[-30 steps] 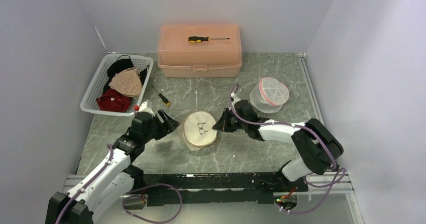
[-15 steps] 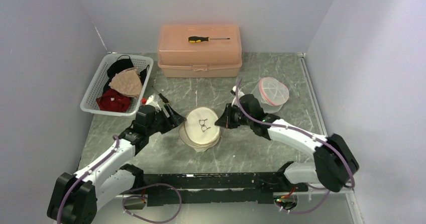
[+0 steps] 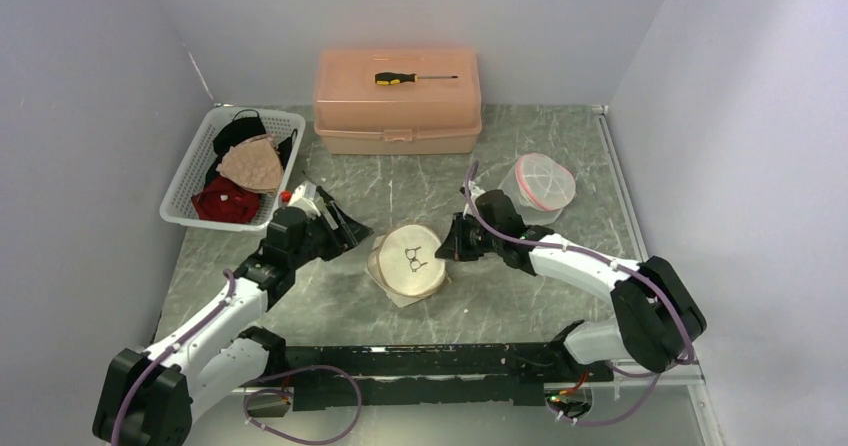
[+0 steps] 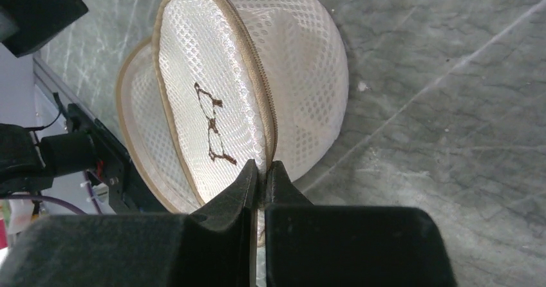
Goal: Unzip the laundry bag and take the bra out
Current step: Close the laundry bag at the center of the board, then move the laundry bag to the center of the board.
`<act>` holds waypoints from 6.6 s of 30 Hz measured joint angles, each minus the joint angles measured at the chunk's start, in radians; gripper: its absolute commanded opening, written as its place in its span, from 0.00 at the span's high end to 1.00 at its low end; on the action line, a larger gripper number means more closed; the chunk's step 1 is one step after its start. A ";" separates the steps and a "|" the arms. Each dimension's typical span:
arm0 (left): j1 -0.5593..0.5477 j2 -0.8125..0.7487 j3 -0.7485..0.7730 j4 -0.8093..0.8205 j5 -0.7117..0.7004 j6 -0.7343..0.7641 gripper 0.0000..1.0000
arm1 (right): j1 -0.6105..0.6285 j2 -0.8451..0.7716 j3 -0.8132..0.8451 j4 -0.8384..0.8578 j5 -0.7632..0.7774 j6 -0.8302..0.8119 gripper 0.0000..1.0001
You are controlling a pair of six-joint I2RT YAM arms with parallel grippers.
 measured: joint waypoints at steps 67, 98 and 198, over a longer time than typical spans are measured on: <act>-0.222 0.143 0.002 0.023 0.101 0.051 0.67 | 0.089 0.143 0.031 0.181 -0.054 0.076 0.68; -0.222 0.107 -0.103 0.095 0.034 0.035 0.49 | 0.089 0.202 -0.013 0.299 -0.051 0.066 0.31; 0.027 0.925 0.506 0.243 -0.171 -0.013 0.55 | 0.001 -0.741 -0.305 -0.039 0.380 -0.034 0.04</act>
